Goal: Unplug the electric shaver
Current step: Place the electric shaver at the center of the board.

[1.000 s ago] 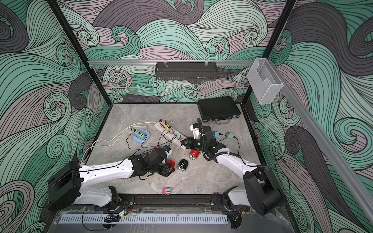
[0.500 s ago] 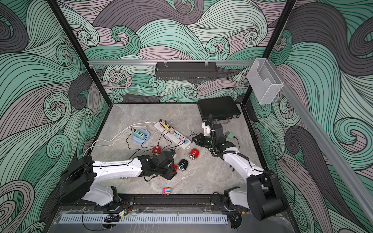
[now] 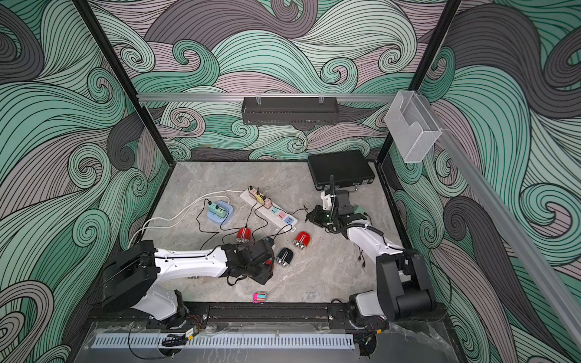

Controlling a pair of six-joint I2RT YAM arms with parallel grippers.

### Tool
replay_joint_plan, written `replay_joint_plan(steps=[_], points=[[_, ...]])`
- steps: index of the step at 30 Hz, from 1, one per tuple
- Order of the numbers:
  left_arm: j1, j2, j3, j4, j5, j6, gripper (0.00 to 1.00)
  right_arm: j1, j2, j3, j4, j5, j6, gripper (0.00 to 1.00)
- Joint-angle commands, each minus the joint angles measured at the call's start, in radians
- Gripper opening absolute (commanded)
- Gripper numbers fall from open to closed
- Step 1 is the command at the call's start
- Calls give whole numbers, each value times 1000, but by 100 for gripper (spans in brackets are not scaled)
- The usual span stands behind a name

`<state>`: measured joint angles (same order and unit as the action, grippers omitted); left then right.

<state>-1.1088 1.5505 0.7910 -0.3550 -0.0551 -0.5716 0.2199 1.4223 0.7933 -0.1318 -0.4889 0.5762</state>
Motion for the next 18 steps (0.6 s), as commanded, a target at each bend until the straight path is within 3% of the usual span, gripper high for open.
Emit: replay_joint_plan(steps=[1, 10, 18], points=[[-8, 22, 48, -31, -24, 4, 46, -5, 26, 37, -27, 26, -22, 7], [-17, 55, 68, -59, -38, 9, 51, -5, 110, 61, -27, 19, -26, 7], [-20, 83, 90, -90, -54, 10, 62, -1, 154, 55, -19, 19, -35, 8]])
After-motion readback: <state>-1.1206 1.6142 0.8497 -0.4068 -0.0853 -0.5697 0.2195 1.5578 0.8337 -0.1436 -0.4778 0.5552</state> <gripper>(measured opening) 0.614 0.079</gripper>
